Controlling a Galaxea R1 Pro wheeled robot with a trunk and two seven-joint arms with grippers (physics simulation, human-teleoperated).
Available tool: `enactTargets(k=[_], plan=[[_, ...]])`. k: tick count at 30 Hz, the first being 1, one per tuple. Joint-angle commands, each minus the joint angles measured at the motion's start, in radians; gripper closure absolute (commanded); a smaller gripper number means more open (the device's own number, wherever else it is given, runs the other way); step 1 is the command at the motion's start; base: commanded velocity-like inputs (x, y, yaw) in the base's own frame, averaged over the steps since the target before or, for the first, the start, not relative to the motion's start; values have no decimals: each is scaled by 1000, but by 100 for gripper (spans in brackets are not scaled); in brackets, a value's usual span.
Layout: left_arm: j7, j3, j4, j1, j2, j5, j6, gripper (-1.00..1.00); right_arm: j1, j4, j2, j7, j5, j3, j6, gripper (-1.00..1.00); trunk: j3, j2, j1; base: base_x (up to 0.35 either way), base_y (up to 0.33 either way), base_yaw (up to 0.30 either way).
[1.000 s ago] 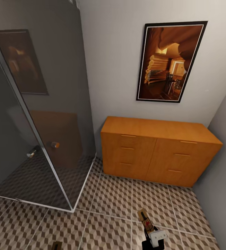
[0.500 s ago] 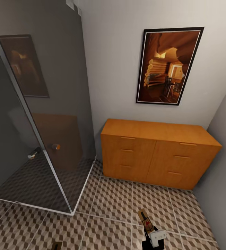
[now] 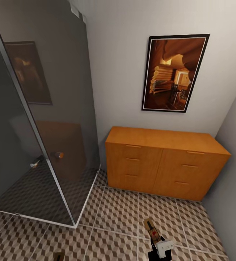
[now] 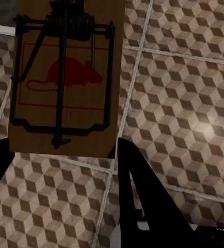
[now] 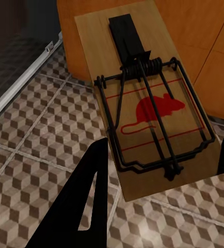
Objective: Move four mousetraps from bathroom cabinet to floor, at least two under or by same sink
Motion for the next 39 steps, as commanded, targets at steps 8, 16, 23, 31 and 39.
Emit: enactTargets(k=[8, 16, 23, 31, 39], plan=[[9, -9, 0, -1, 0, 3, -1, 100, -1, 1, 0, -6, -5, 9, -3, 100, 11, -2, 1, 0, 0, 0], [9, -9, 0, -1, 0, 3, -1, 100, -1, 1, 0, -6, -5, 9, -2, 100, 23, -2, 1, 0, 0, 0], [9, -9, 0, -1, 0, 3, -1, 100, -1, 1, 0, -6, -5, 9, -1, 100, 28, -2, 1, 0, 0, 0], [9, -9, 0, -1, 0, 3, -2, 100, -1, 1, 0, -7, -5, 9, -1, 100, 28, -2, 1, 0, 0, 23], [9, -9, 0, -1, 0, 3, -1, 100, -1, 1, 0, -8, -5, 9, -1, 100, 28, -2, 1, 0, 0, 243]])
